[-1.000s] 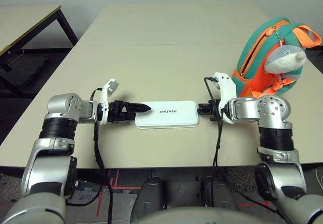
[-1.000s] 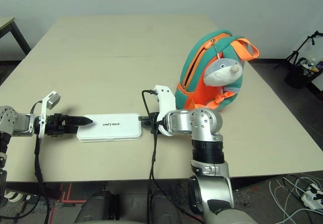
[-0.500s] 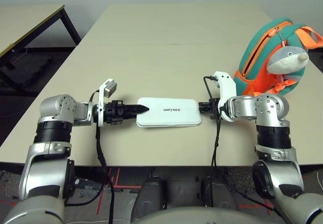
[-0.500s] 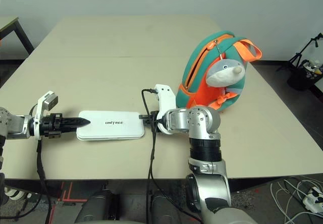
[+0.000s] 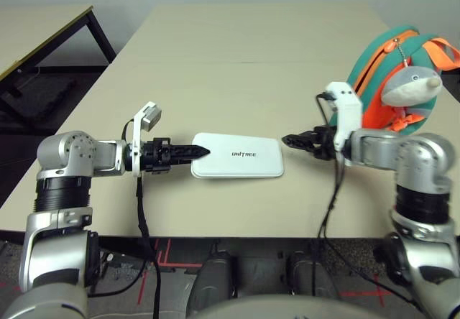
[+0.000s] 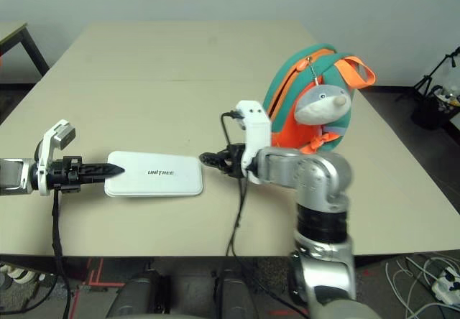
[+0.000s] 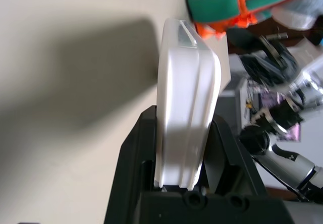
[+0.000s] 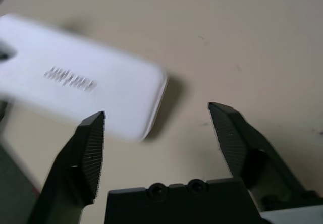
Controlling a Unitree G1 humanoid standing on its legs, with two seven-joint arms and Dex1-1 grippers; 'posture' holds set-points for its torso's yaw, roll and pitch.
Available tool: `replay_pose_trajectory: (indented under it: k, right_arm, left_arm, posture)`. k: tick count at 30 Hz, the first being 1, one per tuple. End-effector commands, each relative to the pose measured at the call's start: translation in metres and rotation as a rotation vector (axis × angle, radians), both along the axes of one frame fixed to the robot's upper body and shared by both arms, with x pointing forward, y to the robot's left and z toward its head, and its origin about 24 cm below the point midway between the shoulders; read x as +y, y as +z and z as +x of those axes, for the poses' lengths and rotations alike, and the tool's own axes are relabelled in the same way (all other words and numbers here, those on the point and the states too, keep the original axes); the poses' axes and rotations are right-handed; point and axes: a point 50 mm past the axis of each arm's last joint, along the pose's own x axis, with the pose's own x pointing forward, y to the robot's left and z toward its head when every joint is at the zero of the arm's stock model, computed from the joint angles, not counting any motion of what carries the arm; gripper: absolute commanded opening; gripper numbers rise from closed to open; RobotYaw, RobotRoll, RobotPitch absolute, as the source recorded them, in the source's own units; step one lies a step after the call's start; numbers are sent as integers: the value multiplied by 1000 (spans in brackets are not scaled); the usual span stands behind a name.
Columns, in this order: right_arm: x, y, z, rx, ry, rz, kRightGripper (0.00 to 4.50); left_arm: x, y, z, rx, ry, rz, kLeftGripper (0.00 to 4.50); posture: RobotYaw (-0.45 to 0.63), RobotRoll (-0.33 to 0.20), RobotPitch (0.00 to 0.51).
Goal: Put the pencil case into the backpack and zip it.
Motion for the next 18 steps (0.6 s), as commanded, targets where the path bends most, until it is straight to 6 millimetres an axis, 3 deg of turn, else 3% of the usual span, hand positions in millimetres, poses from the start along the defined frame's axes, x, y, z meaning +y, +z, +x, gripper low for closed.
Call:
replay_pose_trajectory:
  k: [1, 6, 8, 12, 18]
  right_arm:
    - [-17, 31, -26, -102, 88, 66, 4500]
    - [-60, 76, -52, -163, 7, 83, 4500]
    - [-85, 86, -59, -159, -147, 24, 4500]
    - [-131, 80, -65, -168, -474, -90, 4500]
    - [-155, 57, -42, -252, -583, -147, 4500]
  left_arm:
    - [-3, 15, 2, -59, -10, -30, 1308]
    - [-8, 22, 13, -76, 2, -48, 1308]
    - [-11, 23, 19, -84, 6, -51, 1308]
    - [-20, 28, 28, -96, -21, -54, 1308]
    - [-23, 35, 38, -113, -19, -42, 1308]
  posture:
    - [-56, 0, 41]
    - [-120, 0, 36]
    - [-147, 0, 36]
    - [-172, 0, 33]
    - [-178, 0, 31]
